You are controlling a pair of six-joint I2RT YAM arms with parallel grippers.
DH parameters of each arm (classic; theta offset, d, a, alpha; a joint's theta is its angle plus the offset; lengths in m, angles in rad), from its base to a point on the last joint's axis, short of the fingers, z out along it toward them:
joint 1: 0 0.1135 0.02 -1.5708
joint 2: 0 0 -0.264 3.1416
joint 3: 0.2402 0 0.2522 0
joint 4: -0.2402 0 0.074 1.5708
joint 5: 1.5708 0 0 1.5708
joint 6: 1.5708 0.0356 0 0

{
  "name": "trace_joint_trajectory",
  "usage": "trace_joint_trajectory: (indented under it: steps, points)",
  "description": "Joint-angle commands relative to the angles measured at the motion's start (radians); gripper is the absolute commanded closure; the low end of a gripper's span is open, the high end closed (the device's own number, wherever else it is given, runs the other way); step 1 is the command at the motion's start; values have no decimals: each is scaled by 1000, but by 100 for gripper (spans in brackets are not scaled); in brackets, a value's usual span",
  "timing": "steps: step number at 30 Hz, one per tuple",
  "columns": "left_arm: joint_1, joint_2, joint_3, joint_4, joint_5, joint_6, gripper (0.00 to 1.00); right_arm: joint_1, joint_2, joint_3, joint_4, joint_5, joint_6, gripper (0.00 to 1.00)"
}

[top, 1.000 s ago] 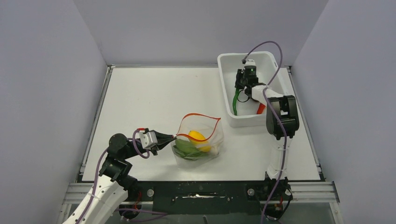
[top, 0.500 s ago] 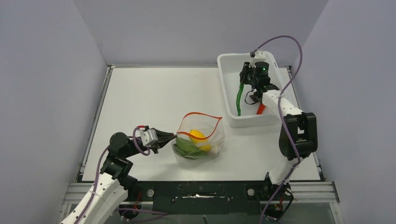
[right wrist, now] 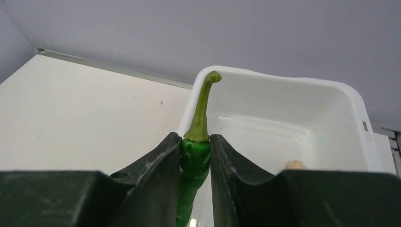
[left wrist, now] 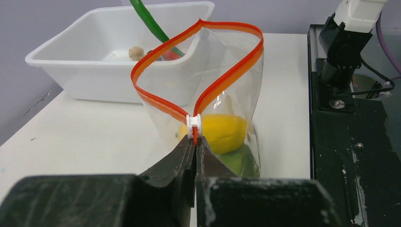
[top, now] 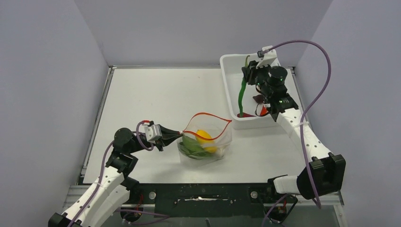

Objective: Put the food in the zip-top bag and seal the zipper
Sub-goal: Pick up the fake vegetable from the bin.

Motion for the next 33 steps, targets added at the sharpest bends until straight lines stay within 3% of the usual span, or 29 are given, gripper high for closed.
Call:
trace_joint_trajectory:
  steps: [1, 7, 21, 33]
  points:
    - [-8, 4, 40, 109, 36, -21, 100, 96, -111, -24, -9, -46, -83, 85]
    - [-9, 4, -24, 218, 47, -90, 100, 227, -215, -63, -8, -101, -136, 83]
    - [-8, -30, -29, 188, 55, -80, 100, 344, -246, -62, 130, -376, -133, 83]
    - [-8, -35, -30, 182, 65, -77, 100, 487, -214, 65, 119, -335, -267, 84]
